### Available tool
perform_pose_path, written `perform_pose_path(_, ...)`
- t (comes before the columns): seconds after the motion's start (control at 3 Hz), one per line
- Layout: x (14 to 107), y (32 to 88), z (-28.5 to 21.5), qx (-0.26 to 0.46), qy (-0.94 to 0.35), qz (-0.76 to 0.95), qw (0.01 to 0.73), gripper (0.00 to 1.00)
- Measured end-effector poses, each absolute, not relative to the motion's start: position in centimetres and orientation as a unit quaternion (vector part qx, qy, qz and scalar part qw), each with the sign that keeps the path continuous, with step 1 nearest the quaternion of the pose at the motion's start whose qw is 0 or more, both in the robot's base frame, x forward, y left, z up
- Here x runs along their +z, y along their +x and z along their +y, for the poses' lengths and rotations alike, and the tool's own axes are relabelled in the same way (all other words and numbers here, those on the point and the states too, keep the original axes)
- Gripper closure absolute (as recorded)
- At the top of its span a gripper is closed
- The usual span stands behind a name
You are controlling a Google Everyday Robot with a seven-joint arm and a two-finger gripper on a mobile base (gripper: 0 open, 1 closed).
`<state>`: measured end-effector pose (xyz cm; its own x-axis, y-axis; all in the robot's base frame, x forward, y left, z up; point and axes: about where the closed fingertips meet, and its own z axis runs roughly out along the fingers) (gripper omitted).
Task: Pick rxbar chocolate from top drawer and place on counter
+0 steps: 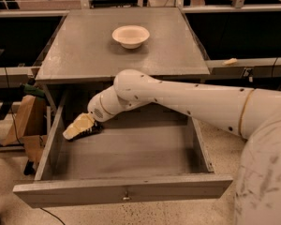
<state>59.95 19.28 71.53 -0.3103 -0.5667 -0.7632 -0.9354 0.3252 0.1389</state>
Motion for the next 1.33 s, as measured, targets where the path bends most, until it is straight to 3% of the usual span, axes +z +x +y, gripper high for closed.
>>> perform_pose_path(0.67, 66.1, 66.0, 23.3, 0.317, -0.483, 0.731, 0.363, 0.0)
perform_pose_path(1.33, 61.5, 69.3, 22.0, 0.29, -0.484, 0.729, 0.388, 0.0)
